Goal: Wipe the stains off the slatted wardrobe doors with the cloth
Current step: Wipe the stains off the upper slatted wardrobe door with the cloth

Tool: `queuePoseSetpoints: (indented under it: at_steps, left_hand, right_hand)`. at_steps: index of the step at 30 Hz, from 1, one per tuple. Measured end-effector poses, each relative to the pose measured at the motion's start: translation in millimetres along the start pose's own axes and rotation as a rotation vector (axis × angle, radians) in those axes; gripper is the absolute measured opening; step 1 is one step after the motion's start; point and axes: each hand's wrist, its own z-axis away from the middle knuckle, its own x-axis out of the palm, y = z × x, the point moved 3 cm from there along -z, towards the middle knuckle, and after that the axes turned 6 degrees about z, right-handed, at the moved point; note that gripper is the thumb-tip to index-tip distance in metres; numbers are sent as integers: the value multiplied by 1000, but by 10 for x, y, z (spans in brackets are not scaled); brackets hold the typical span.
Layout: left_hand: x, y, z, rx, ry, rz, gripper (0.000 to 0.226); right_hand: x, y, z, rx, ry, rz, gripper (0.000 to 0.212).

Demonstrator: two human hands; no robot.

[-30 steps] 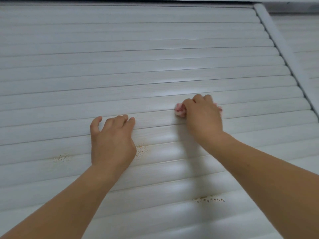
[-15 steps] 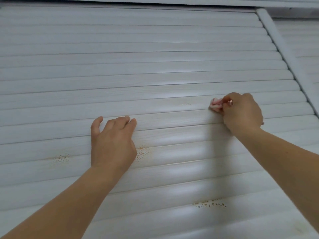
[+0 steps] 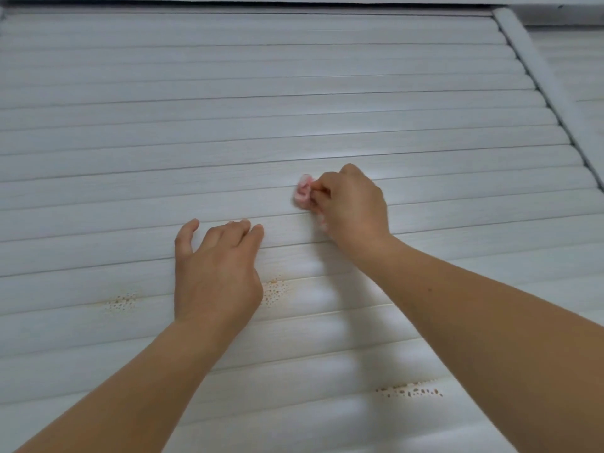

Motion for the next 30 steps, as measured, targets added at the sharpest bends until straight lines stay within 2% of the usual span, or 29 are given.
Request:
queuePoseSetpoints:
  at_steps: [5,8,12,15,18,22,24,27,30]
  left_hand:
    - [-16,-12,-5,16,-6,-5,54]
    - [-14,-22,-17,28,-10,0,50]
    - [-12,-47,4,31,-34,17,52]
    - [-38,-138,41,72,-64,29,56]
    - [-108,-262,80,35,-89,29,53]
    - [-213,-372,126,-39,-97,47,50]
    - [-258,-421,146,-35,-91,50,50]
    - [-331,-494,200,-25,-93,50,52]
    - [-410,-536,239,-15,-102,41,51]
  right_hand:
    - [-201,538,-186,217,90,140,26]
    - [-196,561,-180,273,139,208,24]
    - [-5,135,-28,59,109,133,27]
    - [126,-245,72,-150,213,45,24]
    - [285,-511,188,-262,87,-14,25]
    - [329,-649,449,-390,36,-96,23]
    - [354,-578,602,-455,26,-99,30]
    - [239,-471,657,-479,-14,-73,38]
    - [217,-367,378,-261,-50,-39,37]
